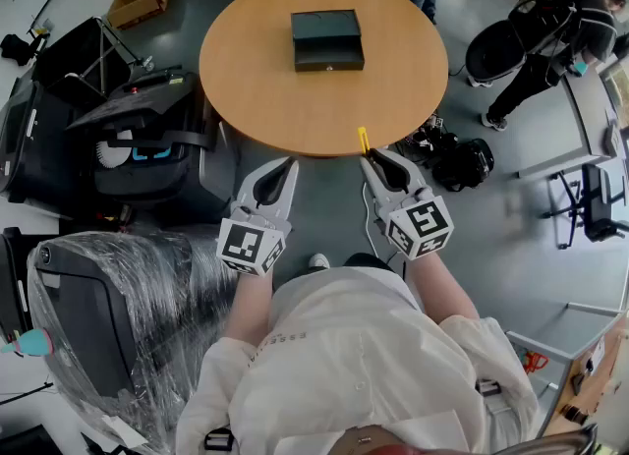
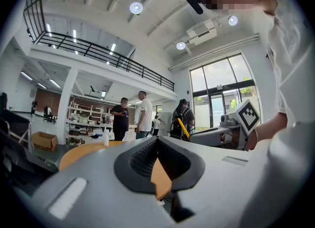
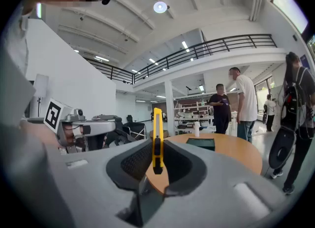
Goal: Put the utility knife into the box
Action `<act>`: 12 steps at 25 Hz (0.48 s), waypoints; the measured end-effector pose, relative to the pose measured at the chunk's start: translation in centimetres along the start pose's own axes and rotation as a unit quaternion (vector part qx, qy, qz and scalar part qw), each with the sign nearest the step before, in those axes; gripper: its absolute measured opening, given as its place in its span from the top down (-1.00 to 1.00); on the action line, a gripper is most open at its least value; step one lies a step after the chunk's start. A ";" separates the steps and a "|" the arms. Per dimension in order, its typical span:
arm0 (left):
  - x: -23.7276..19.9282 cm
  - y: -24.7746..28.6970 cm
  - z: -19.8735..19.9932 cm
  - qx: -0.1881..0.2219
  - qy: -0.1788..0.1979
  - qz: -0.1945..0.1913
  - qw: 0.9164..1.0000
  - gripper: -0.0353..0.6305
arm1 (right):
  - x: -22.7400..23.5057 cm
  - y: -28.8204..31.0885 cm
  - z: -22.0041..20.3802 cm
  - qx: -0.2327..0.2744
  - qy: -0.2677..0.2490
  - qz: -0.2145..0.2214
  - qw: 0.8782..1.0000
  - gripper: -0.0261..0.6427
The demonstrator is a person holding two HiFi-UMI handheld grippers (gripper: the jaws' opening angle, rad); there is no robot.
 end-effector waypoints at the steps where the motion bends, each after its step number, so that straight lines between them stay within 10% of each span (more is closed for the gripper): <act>1: -0.4 0.3 0.1 0.002 0.001 -0.002 1.000 0.84 | 0.3 0.3 -0.1 -0.001 0.001 -0.005 1.000 0.75; 12: -4.8 4.4 -1.0 0.000 -0.021 0.000 1.000 0.84 | 4.0 4.5 -1.1 -0.022 0.018 -0.017 0.999 0.75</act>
Point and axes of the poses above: the fingertips, and each gripper's own axes: y forward along the fingers, x to its right, z out of its top, the point moved 5 cm from there along -y, backward along the fingers, and after that the axes turned 1 degree about -y, right-handed, at the moved point
